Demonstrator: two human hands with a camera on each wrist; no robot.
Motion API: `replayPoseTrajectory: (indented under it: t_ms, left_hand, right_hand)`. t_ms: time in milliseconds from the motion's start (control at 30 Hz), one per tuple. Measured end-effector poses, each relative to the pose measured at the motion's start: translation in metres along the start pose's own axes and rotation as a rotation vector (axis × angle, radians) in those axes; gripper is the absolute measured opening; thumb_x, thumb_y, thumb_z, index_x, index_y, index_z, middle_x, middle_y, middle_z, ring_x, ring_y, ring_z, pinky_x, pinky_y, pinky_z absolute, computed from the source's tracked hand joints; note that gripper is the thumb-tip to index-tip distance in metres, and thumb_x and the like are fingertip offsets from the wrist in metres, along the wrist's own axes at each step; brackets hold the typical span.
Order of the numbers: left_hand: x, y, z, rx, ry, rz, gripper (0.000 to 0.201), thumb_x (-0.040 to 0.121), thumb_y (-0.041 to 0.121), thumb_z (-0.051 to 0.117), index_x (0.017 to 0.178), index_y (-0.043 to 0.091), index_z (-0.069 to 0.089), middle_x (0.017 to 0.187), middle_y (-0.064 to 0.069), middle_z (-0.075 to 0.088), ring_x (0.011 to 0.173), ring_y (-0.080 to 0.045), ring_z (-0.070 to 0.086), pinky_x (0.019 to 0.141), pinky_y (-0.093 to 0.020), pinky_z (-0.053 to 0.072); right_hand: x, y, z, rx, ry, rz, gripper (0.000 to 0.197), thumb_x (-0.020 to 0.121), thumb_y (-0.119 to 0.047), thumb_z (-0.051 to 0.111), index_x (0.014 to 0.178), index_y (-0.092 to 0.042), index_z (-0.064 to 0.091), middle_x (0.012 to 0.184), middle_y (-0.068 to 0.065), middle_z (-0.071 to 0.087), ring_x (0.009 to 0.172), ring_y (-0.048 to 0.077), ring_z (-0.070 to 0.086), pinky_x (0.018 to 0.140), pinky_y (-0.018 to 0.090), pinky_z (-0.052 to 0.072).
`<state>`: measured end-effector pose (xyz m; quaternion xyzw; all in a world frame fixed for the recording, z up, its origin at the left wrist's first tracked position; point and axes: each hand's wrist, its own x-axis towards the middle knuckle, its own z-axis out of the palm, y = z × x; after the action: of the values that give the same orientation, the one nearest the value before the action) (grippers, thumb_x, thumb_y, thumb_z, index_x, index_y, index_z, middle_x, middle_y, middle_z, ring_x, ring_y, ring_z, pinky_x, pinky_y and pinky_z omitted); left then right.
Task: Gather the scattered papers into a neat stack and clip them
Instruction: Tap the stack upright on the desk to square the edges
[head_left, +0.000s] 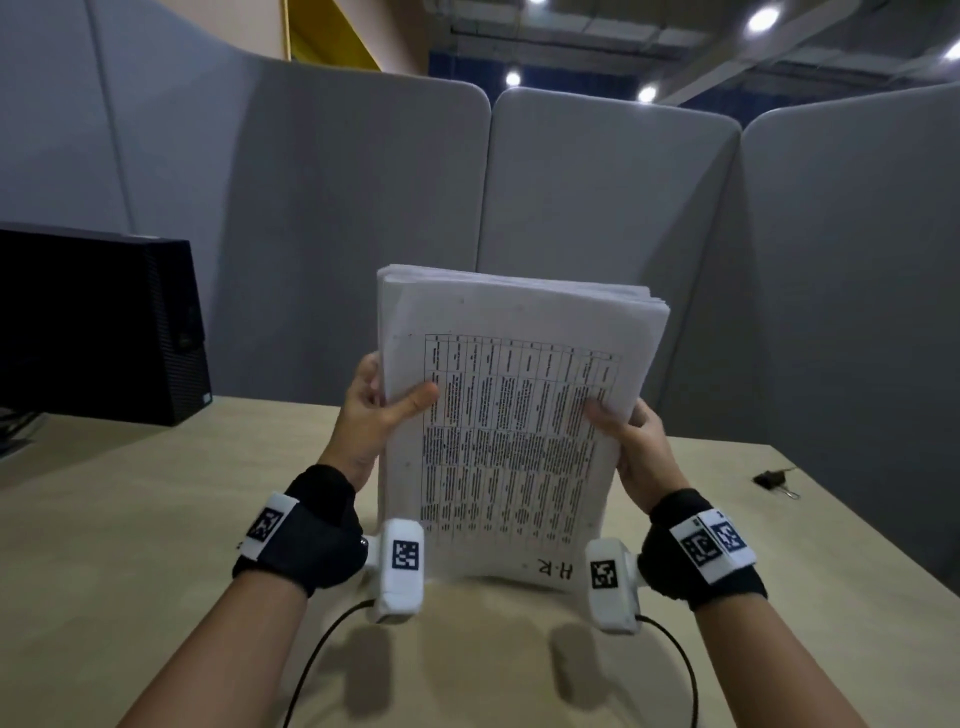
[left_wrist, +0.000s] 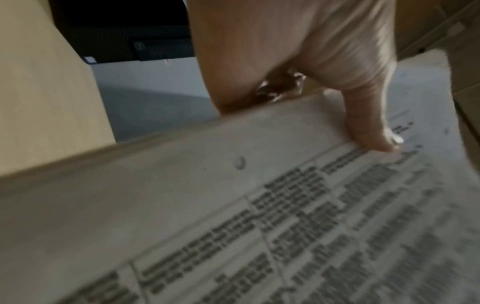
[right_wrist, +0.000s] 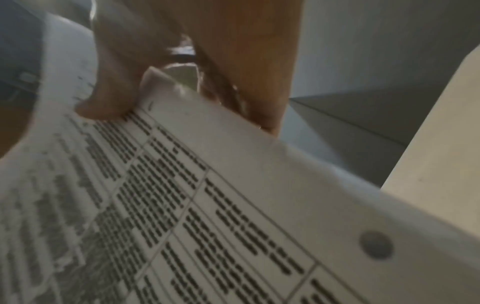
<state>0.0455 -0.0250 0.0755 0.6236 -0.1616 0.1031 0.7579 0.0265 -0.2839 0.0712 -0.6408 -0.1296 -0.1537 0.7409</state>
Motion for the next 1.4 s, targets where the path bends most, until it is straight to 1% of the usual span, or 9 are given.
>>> replayPoseTrajectory:
  t_ms: [100, 333, 433, 567, 767, 900, 1000, 1133, 1400]
  left_hand:
    - [-0.004, -0.011, -0.001, 0.053, -0.032, -0.072, 0.101, 0.026, 0.053, 0.089, 0.116, 0.018, 0.059, 0.101, 0.004, 0.073, 0.093, -0.009, 0.069, 0.08, -0.026, 0.055]
    - [-0.007, -0.018, 0.013, 0.063, 0.064, -0.036, 0.029, 0.07, -0.002, 0.074, 0.089, 0.019, 0.066, 0.073, 0.016, 0.073, 0.074, 0.005, 0.068, 0.072, -0.015, 0.052]
    - [-0.012, -0.017, 0.018, 0.043, 0.047, -0.001, 0.027, 0.071, -0.004, 0.073, 0.087, 0.016, 0.067, 0.075, 0.011, 0.074, 0.073, 0.0, 0.07, 0.062, -0.013, 0.054]
    - [-0.013, -0.011, 0.028, 0.007, 0.006, 0.032, 0.025, 0.071, -0.007, 0.072, 0.09, 0.009, 0.067, 0.085, 0.002, 0.072, 0.073, -0.007, 0.071, 0.061, -0.018, 0.055]
    - [-0.013, -0.007, 0.031, 0.154, -0.172, 0.089, 0.027, 0.072, -0.001, 0.074, 0.093, 0.013, 0.068, 0.094, 0.001, 0.07, 0.084, -0.006, 0.067, 0.074, -0.024, 0.055]
    - [-0.016, -0.042, -0.018, 0.501, -0.014, -0.097, 0.036, 0.063, 0.012, 0.085, 0.096, 0.006, 0.072, 0.072, 0.012, 0.07, 0.079, -0.011, 0.063, 0.073, -0.027, 0.052]
    - [-0.02, -0.048, -0.05, 0.319, 0.198, -0.072, 0.021, 0.072, 0.003, 0.076, 0.09, 0.007, 0.066, 0.073, 0.009, 0.066, 0.09, -0.015, 0.055, 0.061, -0.012, 0.046]
    - [-0.014, -0.028, -0.048, -0.036, 0.116, -0.164, 0.023, 0.084, 0.003, 0.061, 0.095, 0.022, 0.056, 0.098, 0.003, 0.064, 0.094, -0.02, 0.061, 0.078, -0.03, 0.051]
    - [-0.022, -0.002, -0.012, 0.095, 0.157, 0.128, 0.027, 0.077, 0.003, 0.07, 0.097, 0.018, 0.06, 0.097, 0.007, 0.067, 0.081, -0.001, 0.067, 0.067, -0.018, 0.056]
  right_hand:
    - [-0.004, -0.002, 0.008, -0.059, -0.025, 0.006, 0.062, 0.051, -0.034, 0.079, 0.107, -0.012, 0.063, 0.103, 0.005, 0.071, 0.101, 0.03, 0.065, 0.083, 0.04, 0.056]
    - [0.008, -0.065, 0.015, -0.145, 0.17, -0.16, 0.07, 0.062, -0.002, 0.077, 0.116, -0.025, 0.04, 0.097, 0.006, 0.062, 0.078, 0.012, 0.065, 0.068, 0.024, 0.058]
    - [0.015, -0.11, 0.02, -0.665, 0.133, -0.317, 0.07, 0.066, -0.003, 0.079, 0.12, -0.028, 0.044, 0.095, 0.003, 0.058, 0.08, 0.011, 0.059, 0.068, 0.011, 0.051]
    - [0.019, -0.145, 0.039, -1.786, 0.015, -0.239, 0.058, 0.066, -0.044, 0.076, 0.117, -0.028, 0.054, 0.112, 0.001, 0.059, 0.113, 0.023, 0.049, 0.108, 0.052, 0.019]
    - [0.015, -0.15, 0.056, -1.371, -0.226, -0.294, 0.027, 0.069, -0.027, 0.078, 0.089, -0.01, 0.071, 0.073, 0.001, 0.063, 0.077, 0.022, 0.061, 0.075, 0.033, 0.05]
    - [0.008, -0.144, 0.02, -1.056, -0.064, -0.337, 0.013, 0.071, -0.018, 0.078, 0.079, -0.013, 0.069, 0.074, 0.007, 0.067, 0.07, 0.017, 0.063, 0.068, 0.034, 0.053]
    - [0.002, -0.124, -0.014, -0.754, 0.077, -0.32, 0.014, 0.073, -0.009, 0.076, 0.075, -0.017, 0.065, 0.058, -0.016, 0.064, 0.053, -0.006, 0.058, 0.056, 0.015, 0.05]
    - [-0.009, -0.072, -0.036, -0.432, 0.24, -0.234, 0.014, 0.077, -0.003, 0.07, 0.077, -0.015, 0.063, 0.059, -0.021, 0.068, 0.054, -0.005, 0.061, 0.055, 0.014, 0.052]
    - [-0.052, 0.003, -0.031, -0.115, 0.482, -0.156, 0.01, 0.079, -0.008, 0.069, 0.075, -0.016, 0.063, 0.069, -0.01, 0.069, 0.064, 0.004, 0.063, 0.064, 0.027, 0.056]
